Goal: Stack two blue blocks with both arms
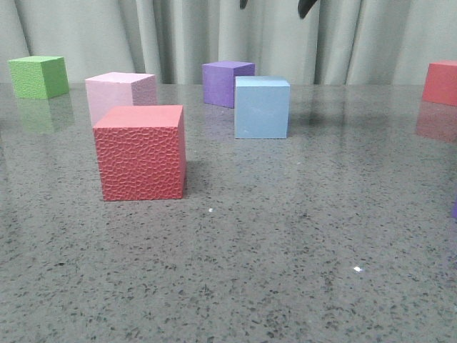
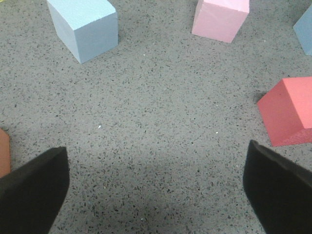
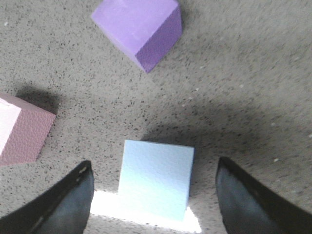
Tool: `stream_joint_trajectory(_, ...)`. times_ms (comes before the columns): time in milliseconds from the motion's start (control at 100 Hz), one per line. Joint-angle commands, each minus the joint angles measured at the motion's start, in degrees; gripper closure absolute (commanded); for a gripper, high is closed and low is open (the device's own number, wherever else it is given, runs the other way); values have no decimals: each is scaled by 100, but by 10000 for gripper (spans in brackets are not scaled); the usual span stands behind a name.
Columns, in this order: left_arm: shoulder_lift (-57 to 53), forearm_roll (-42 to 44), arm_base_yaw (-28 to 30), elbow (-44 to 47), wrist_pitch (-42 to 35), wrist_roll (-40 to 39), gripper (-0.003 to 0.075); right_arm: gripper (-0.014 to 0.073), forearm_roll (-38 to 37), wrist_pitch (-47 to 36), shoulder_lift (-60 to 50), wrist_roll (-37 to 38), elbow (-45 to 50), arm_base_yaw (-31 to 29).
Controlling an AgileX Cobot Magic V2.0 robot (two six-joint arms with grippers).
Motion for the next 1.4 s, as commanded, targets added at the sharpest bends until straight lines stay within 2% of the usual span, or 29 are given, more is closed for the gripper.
stream_joint_trajectory(0,36,-67,12,-196,-342,-7,29,64,-228,-187,-483,-340,-193,-27)
stream_joint_trajectory(240,36,-67,12,-196,-342,-7,29,64,-344,-133,-882,-820,-159,-149)
stream_joint_trajectory(430,36,-67,12,-196,-342,-7,29,64,-376,-119,-1361,-1099,311,-411)
stream_joint_trajectory(620,36,-67,12,-196,-342,-7,29,64,-509,-396,-2191,-1151,1407,-804)
stream_joint_trajectory(1020,36,-67,12,-196,-342,-7,29,64,-655,-1291,-4607,-1151,4442,-1433)
stream_joint_trajectory(1230,36,-67,12,-196,-342,-7,29,64,-974,-1391,-5588,-1151,5546,-1566)
stream_joint_trajectory(1390,36,-67,12,-196,-382,-7,29,64,-1052,-1448,-6076,-1151,6030,-1566)
